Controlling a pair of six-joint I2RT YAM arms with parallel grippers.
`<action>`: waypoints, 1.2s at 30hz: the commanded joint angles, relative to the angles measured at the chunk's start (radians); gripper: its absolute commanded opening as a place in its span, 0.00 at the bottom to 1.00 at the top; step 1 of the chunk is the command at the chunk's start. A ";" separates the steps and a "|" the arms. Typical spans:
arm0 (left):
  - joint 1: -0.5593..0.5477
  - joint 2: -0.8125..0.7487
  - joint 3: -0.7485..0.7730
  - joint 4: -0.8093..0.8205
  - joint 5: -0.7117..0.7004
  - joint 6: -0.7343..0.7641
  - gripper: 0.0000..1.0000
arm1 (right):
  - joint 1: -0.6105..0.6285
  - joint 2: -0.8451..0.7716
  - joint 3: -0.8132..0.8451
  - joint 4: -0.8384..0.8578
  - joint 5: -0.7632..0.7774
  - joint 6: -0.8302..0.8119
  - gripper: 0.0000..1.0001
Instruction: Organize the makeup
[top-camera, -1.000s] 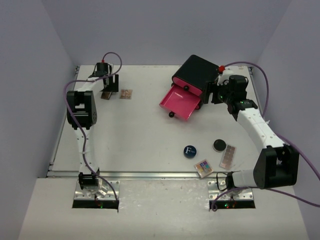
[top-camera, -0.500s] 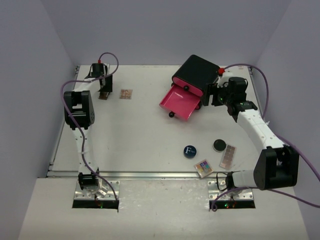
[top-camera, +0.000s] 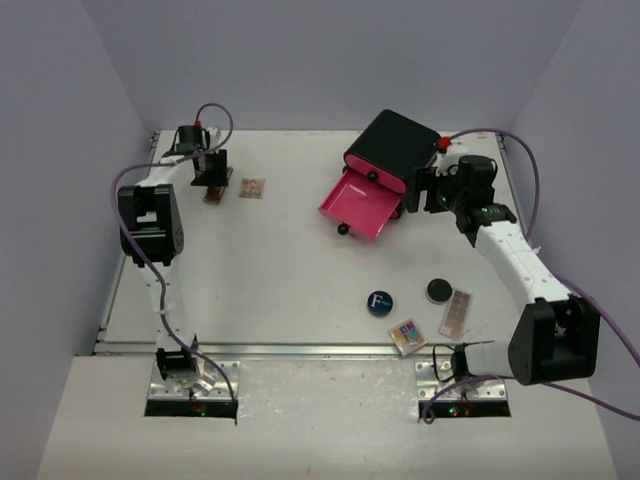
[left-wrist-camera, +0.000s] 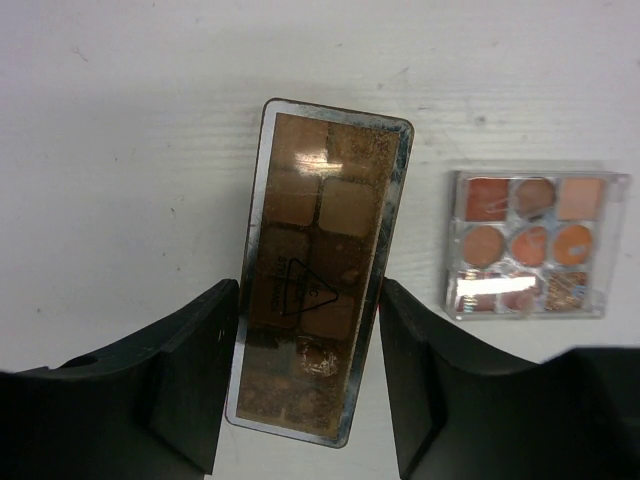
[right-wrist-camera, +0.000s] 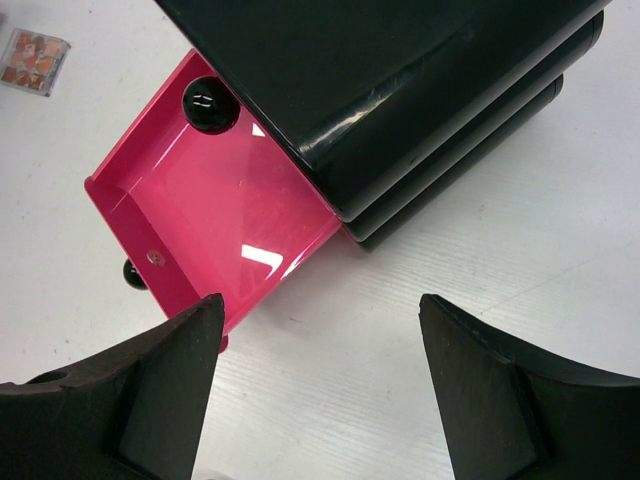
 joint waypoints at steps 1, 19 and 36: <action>-0.006 -0.181 0.013 0.031 0.093 -0.049 0.00 | -0.007 -0.030 -0.003 0.043 0.013 -0.007 0.79; -0.541 -0.364 -0.053 -0.101 0.144 0.027 0.00 | -0.007 -0.065 -0.027 0.035 0.018 -0.002 0.79; -0.749 -0.098 0.278 -0.265 0.021 0.039 0.00 | -0.007 -0.092 -0.029 0.023 0.033 -0.011 0.80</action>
